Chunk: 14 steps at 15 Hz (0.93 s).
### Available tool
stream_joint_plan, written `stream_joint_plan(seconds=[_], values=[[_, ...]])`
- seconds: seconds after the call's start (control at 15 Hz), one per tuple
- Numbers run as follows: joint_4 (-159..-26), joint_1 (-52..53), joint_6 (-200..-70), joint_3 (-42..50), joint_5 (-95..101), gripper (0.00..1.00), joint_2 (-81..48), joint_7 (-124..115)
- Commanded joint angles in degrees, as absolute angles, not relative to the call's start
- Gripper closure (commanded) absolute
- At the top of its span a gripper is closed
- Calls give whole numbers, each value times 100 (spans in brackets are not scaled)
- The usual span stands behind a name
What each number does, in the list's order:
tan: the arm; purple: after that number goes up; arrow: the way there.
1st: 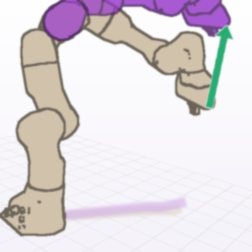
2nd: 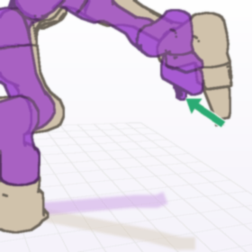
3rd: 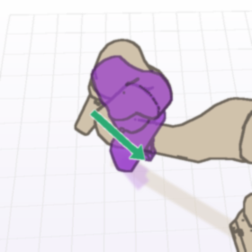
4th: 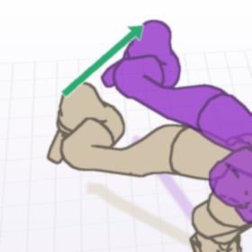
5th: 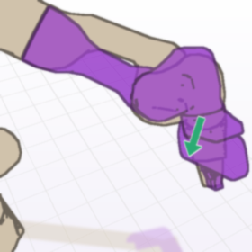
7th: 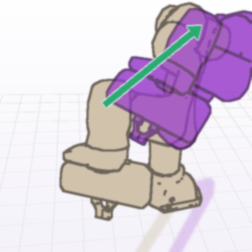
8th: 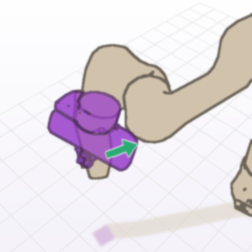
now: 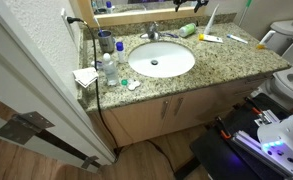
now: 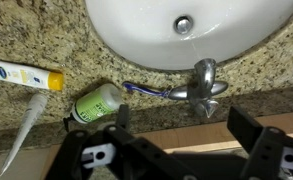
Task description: Turn on the faucet of the hand sink.
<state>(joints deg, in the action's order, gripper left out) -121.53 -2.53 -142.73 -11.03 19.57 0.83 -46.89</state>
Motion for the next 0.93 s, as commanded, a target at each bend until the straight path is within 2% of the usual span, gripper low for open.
stream_joint_plan(seconds=[0.0, 0.2, 0.47, 0.53, 0.73, 0.87], values=[[-12054, 0, -14257, -846, 1948, 0, -6, -4711], [-11505, 169, -13798, -792, 1318, 0, -558, -3941], [-10517, 455, -13302, -554, 1905, 0, -1269, -4384], [-11155, 443, -13571, -535, 1594, 0, -803, -4116], [-10690, 567, -13485, -417, 1745, 0, -1179, -4278], [-10594, 466, -13152, -508, 1119, 0, -1367, -3465]])
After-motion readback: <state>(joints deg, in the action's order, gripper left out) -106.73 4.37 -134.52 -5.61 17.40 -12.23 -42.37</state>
